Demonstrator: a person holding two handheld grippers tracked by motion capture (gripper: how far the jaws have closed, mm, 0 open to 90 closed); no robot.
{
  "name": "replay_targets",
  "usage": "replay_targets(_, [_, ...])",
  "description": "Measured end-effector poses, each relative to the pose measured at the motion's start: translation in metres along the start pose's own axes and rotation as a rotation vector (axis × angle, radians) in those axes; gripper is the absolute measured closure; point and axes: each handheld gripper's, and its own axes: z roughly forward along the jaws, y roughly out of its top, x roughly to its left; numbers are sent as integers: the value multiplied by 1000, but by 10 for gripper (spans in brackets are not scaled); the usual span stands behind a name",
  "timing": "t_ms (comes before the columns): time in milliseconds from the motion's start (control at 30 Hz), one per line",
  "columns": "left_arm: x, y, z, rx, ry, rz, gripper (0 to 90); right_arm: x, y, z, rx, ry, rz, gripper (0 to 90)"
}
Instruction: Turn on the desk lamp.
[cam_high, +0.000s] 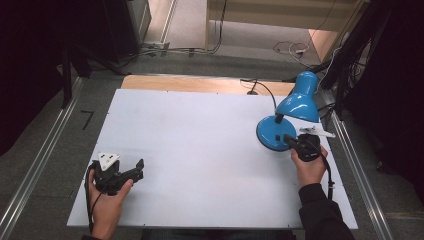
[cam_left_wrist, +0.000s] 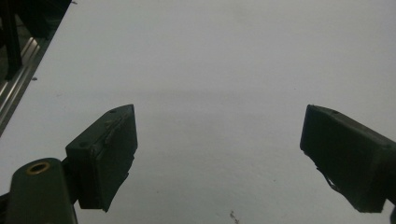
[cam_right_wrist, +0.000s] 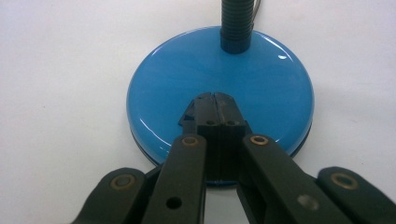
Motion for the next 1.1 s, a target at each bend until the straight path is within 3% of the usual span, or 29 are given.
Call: replay_targets(1100, [0,0,0,1,-2,-2,127,4,2,16,2,0,14,878])
